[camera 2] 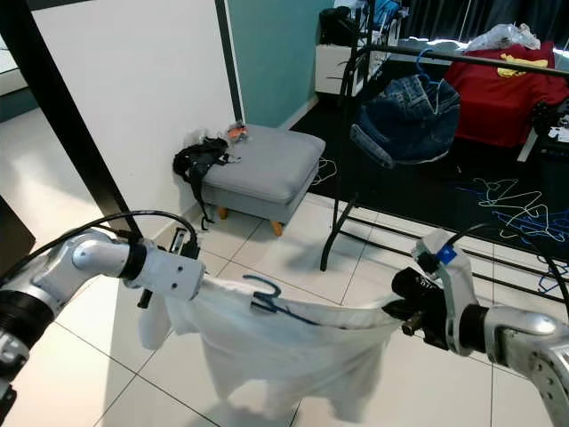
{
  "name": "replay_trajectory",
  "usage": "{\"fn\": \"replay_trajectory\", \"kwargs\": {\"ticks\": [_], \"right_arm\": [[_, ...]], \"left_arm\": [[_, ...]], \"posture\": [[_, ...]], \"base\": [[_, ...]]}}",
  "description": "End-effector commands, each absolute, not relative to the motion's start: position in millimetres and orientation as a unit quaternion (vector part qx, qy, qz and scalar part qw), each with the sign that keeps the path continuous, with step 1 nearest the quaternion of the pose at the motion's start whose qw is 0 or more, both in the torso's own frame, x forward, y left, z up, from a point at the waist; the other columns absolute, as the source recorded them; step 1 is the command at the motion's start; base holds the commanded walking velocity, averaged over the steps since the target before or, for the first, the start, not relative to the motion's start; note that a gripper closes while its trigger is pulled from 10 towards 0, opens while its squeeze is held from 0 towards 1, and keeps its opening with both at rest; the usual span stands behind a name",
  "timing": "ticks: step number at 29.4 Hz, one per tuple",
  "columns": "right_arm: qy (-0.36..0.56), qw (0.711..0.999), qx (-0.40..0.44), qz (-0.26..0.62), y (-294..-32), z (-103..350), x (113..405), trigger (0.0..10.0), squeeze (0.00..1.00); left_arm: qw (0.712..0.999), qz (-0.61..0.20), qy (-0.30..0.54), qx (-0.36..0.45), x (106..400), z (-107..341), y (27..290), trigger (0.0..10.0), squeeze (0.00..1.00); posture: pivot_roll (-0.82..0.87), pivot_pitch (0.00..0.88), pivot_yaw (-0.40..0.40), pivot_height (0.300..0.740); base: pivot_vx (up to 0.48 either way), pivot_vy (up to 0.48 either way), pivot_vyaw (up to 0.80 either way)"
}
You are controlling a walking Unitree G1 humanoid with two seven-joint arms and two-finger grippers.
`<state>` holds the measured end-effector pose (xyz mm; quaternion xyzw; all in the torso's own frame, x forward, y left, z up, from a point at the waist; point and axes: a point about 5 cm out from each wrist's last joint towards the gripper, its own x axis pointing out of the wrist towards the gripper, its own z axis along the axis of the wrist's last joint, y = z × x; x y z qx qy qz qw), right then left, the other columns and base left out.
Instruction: Hang hanger
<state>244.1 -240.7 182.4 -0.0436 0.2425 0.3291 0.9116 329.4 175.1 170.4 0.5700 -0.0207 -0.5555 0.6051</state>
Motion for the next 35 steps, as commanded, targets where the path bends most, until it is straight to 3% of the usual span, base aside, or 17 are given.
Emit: {"fn": "replay_trajectory", "kwargs": {"ticks": [1,10,14,19,23,24,35], "right_arm": [[0.237,0.911,-0.047,0.334,-237,181,246,0.0,0.00],[0.206,0.896,-0.004,0.394,-210,188,249,0.0,0.00],[0.182,0.877,0.041,0.443,-190,199,247,0.0,0.00],[0.188,0.879,0.036,0.436,-193,198,247,0.0,0.00],[0.192,0.882,0.034,0.429,-196,197,248,0.0,0.00],[0.203,0.891,0.030,0.404,-207,194,248,0.0,0.00],[0.227,0.904,0.012,0.362,-225,190,249,0.0,0.00]], "left_arm": [[0.593,-0.565,-0.022,0.574,329,171,172,10.0,0.00],[0.609,-0.573,-0.052,0.546,330,168,151,10.0,0.00],[0.659,-0.512,-0.059,0.547,345,172,143,10.0,0.00],[0.694,-0.447,-0.032,0.564,358,177,154,10.0,0.00],[0.698,-0.436,-0.024,0.567,360,178,158,10.0,0.00],[0.705,-0.418,0.000,0.573,362,178,173,10.0,0.00],[0.674,-0.425,0.052,0.603,354,171,198,10.0,0.00]], "posture": [[-0.01,0.045,0.037,0.740],[-0.01,0.045,0.034,0.740],[-0.01,0.042,0.034,0.740],[-0.01,0.042,0.033,0.740],[-0.01,0.042,0.033,0.740],[-0.01,0.042,0.033,0.740],[0.00,0.038,0.029,0.740]], "base": [[0.000,0.000,0.00],[0.000,0.000,0.00],[0.000,0.000,0.00],[0.000,0.000,0.00],[0.000,0.000,0.00],[0.000,0.000,0.00],[0.000,0.000,0.00]]}}
